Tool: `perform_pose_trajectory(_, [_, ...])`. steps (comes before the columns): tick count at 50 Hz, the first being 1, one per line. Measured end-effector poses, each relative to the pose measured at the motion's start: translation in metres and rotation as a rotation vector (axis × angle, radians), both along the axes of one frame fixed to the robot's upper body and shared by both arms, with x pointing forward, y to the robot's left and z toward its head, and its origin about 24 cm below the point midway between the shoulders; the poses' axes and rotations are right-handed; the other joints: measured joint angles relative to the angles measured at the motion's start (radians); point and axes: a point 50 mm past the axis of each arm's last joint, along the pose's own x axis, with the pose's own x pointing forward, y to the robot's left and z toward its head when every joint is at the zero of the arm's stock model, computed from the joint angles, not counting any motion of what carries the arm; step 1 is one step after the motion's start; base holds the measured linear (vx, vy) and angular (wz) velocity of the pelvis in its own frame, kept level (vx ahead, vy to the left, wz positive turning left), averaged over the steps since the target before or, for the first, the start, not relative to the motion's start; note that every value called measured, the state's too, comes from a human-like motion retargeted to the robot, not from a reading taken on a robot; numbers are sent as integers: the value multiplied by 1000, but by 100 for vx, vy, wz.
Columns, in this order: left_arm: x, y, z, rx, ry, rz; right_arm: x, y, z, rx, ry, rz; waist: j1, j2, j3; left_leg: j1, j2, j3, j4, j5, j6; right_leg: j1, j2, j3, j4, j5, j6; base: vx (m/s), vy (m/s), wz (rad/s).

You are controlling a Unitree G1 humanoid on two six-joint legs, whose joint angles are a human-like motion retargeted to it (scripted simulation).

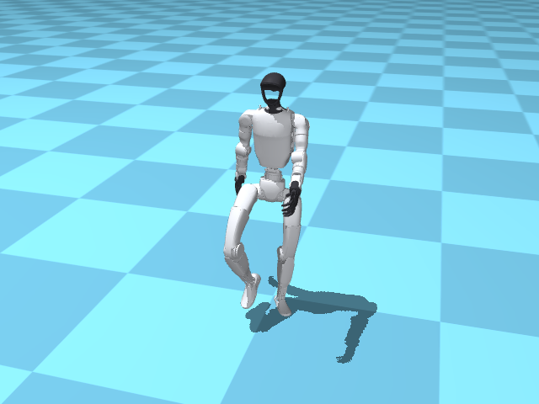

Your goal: Upper body actions

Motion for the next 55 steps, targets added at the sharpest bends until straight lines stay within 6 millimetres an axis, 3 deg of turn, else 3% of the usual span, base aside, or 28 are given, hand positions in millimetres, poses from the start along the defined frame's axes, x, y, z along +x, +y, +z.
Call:
perform_pose_trajectory(3, [-40, 6, -44, -4, 123, -23, 30, 3, -6, 19, -100, 16, 48, -20, -60, 0, -26, 35, -31, 1, -11, 208, 18, 10, -190, 43, 18, 6, -9, -52])
perform_pose_trajectory(5, [-83, 9, -82, -31, 249, -14, 51, 7, -10, 39, -172, 31, 89, -44, -103, 5, -52, 48, -57, 1, -20, 364, 52, 44, -406, 89, 56, 6, -10, -64])
perform_pose_trajectory(8, [-145, 6, -124, -76, 441, 0, 66, 10, -11, 51, -234, 51, 153, -90, -143, 20, -109, 57, -100, 11, -23, 563, 79, 84, -768, 196, 104, 2, -14, -45])
perform_pose_trajectory(10, [-179, 4, -141, -105, 545, 15, 72, 10, -12, 57, -259, 72, 189, -128, -163, 20, -157, 61, -119, 15, -22, 666, 88, 118, -983, 119, 199, -2, -20, -57])
perform_pose_trajectory(11, [-201, 5, -150, -121, 610, 31, 77, 10, -12, 65, -269, 95, 232, -153, -176, 19, -179, 92, -132, 15, -24, 711, 63, 34, -1070, 11, 183, -2, -24, -108])
perform_pose_trajectory(12, [-222, 7, -157, -131, 672, 45, 81, 11, -12, 75, -274, 115, 265, -176, -185, 23, -200, 115, -146, 17, -27, 743, 45, -18, -1146, -64, 169, -2, -25, -104])
perform_pose_trajectory(13, [-240, 11, -162, -130, 729, 55, 81, 13, -12, 88, -269, 130, 278, -199, -189, 35, -218, 123, -163, 22, -31, 750, 39, -3, -1200, -71, 157, -1, -24, -64])
perform_pose_trajectory(18, [-319, 14, -175, -139, 1025, 156, 88, 21, -14, 139, -258, 157, 362, -228, -237, -7, -211, 190, -190, 46, -57, 682, 28, 5, -1272, -38, 148, -12, -20, -48])
perform_pose_trajectory(20, [-346, 9, -177, -189, 1132, 220, 96, 23, -14, 157, -274, 161, 344, -213, -220, -15, -190, 190, -187, 61, -62, 641, 42, 110, -1237, -45, 133, -24, -26, 20])
perform_pose_trajectory(25, [-394, -9, -175, -413, 1315, 332, 107, 26, -14, 177, -276, 181, 233, -171, -150, 7, -144, 195, -179, 95, -71, 706, 92, 49, -1261, -61, 98, -21, -21, 43])
perform_pose_trajectory(30, [-410, -14, -173, -414, 1353, 321, 77, 26, -14, 163, -196, 100, 191, -159, -171, -16, -128, 155, -172, 121, -87, 723, 113, 19, -1303, -60, 82, -7, -12, 52])
perform_pose_trajectory(35, [-405, -10, -174, -385, 1309, 307, 46, 22, -11, 131, -77, 65, 249, -174, -172, -31, -125, 159, -161, 136, -101, 700, 118, 38, -1293, -71, 60, -10, -13, -1])
perform_pose_trajectory(44, [-358, -4, -179, -310, 1182, 282, 45, 7, -8, 80, -49, 128, 231, -176, -178, -177, -110, 39, -25, 211, -168, 667, 104, 4, -1307, -80, 48, -15, -6, 45])
perform_pose_trajectory(48, [-339, 2, -179, -238, 1119, 239, 56, 3, -9, 68, -102, 107, 256, -187, -169, -196, -113, -4, 32, 169, -163, 661, 84, -3, -1310, -74, 48, -7, -1, 13])
perform_pose_trajectory(50, [-338, 4, -178, -211, 1110, 232, 62, 1, -9, 65, -117, 106, 264, -182, -174, -181, -102, 8, 34, 181, -161, 659, 86, 5, -1312, -69, 48, 5, 7, -31])
perform_pose_trajectory(55, [-357, 2, -178, -204, 1160, 251, 77, 1, -10, 58, -173, 118, 263, -142, -204, -115, -97, 37, -54, 120, -153, 655, 113, 48, -1306, -65, 53, 15, 12, -56])
